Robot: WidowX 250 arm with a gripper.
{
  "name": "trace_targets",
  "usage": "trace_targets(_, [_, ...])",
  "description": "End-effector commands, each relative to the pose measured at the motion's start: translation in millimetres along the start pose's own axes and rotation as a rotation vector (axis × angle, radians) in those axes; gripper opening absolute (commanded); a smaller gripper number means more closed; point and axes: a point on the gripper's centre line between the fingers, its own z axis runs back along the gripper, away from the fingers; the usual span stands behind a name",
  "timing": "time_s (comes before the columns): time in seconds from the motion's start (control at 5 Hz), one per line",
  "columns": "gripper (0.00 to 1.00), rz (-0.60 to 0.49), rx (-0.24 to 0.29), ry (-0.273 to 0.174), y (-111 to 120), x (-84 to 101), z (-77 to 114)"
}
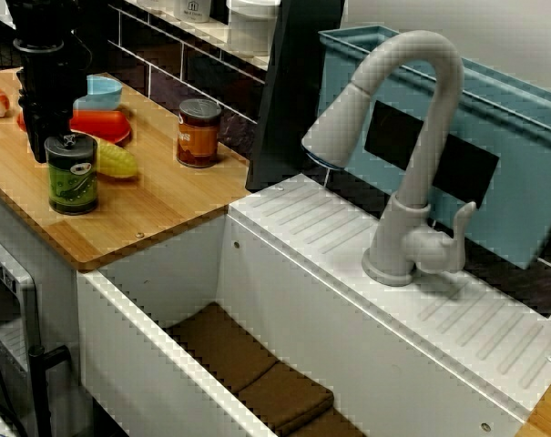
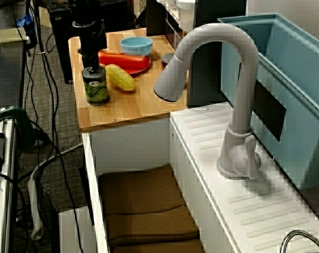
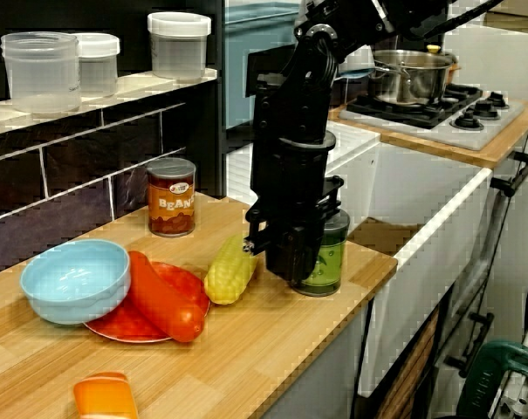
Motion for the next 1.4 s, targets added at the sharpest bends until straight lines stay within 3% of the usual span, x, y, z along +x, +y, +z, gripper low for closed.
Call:
trace_targets(0.0, [0.00,-0.009,0.041,-0.046,0.1,3.6,18.6])
trace_targets(1.2, [0.00,-0.004,0.064,-0.044,-27.6,-4.9,10.1])
